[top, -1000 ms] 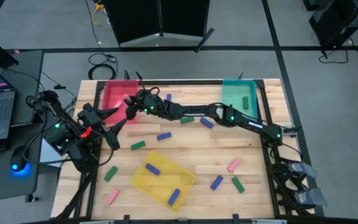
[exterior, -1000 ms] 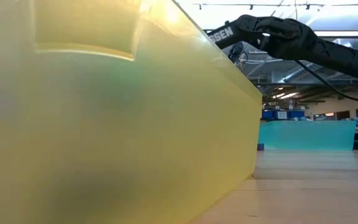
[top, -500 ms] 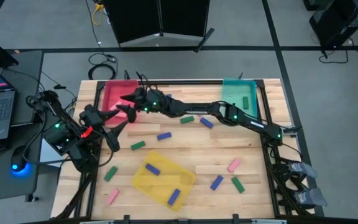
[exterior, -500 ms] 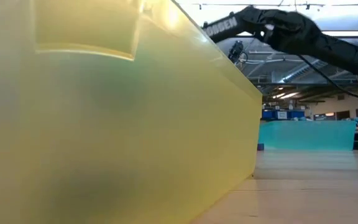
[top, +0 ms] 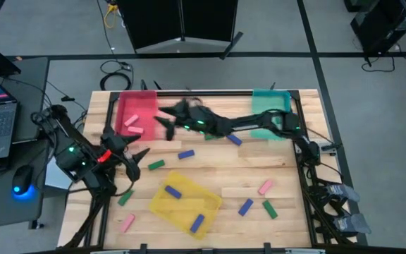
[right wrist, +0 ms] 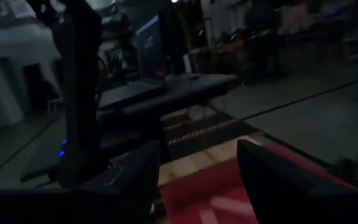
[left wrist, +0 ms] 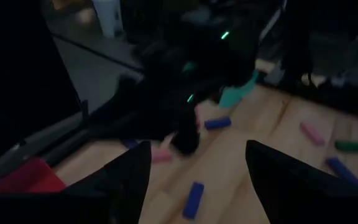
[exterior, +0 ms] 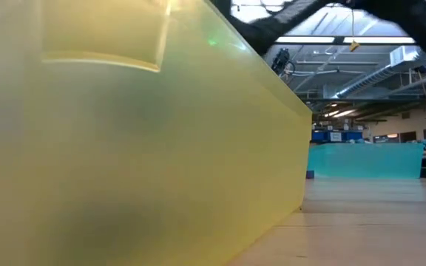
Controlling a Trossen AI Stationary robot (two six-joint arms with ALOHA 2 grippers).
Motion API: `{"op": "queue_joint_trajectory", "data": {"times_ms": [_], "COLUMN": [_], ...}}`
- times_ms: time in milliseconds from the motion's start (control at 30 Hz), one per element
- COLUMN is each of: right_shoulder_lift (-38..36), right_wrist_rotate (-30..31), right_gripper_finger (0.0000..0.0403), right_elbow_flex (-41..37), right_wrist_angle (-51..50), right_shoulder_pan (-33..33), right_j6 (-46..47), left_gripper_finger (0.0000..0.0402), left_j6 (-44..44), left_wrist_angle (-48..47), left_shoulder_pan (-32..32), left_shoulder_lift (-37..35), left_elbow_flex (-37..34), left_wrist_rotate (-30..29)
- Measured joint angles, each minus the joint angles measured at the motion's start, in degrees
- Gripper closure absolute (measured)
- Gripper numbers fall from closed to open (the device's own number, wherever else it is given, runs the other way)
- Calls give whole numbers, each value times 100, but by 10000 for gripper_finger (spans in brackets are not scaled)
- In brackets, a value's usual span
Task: Sort blocks
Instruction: Put the green block into the blue bin
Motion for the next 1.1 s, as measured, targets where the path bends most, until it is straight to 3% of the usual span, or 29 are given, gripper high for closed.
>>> {"op": "queue_joint_trajectory", "data": {"times_ms": [167, 267, 433, 600, 733, 900, 1100], "right_shoulder_lift": [-1649, -2632, -4114, -5294, -5938, -6325, -6400], "right_wrist_rotate": [259, 315, 340, 851, 1147, 1505, 1580], "right_gripper_finger": [183, 182, 180, 180, 180, 180, 180], "right_elbow_flex": [-2803, -4001, -5369, -6147, -6412, -6448, -6447], "right_wrist_angle": [1714, 1821, 1824, 1757, 1652, 1327, 1280], "right_shoulder_pan": [15, 18, 258, 630, 964, 1303, 1455], "right_j6": [-97, -98, -246, -527, -736, -1036, -1153], "left_gripper_finger": [145, 160, 178, 181, 182, 182, 182], "left_j6": [-65, 169, 985, 1759, 2044, 2383, 2872], "left_wrist_angle": [-147, -216, -190, 542, 1472, 2595, 3387], "left_shoulder_pan": [440, 852, 1466, 1919, 2183, 2535, 2872], "left_shoulder_lift": [382, 746, 1417, 1632, 1267, 676, 448], "left_elbow_flex": [0, -2, -15, -821, -1831, -2887, -3640], "left_wrist_rotate": [996, 1783, 2903, 3649, 4060, 4394, 4786]}}
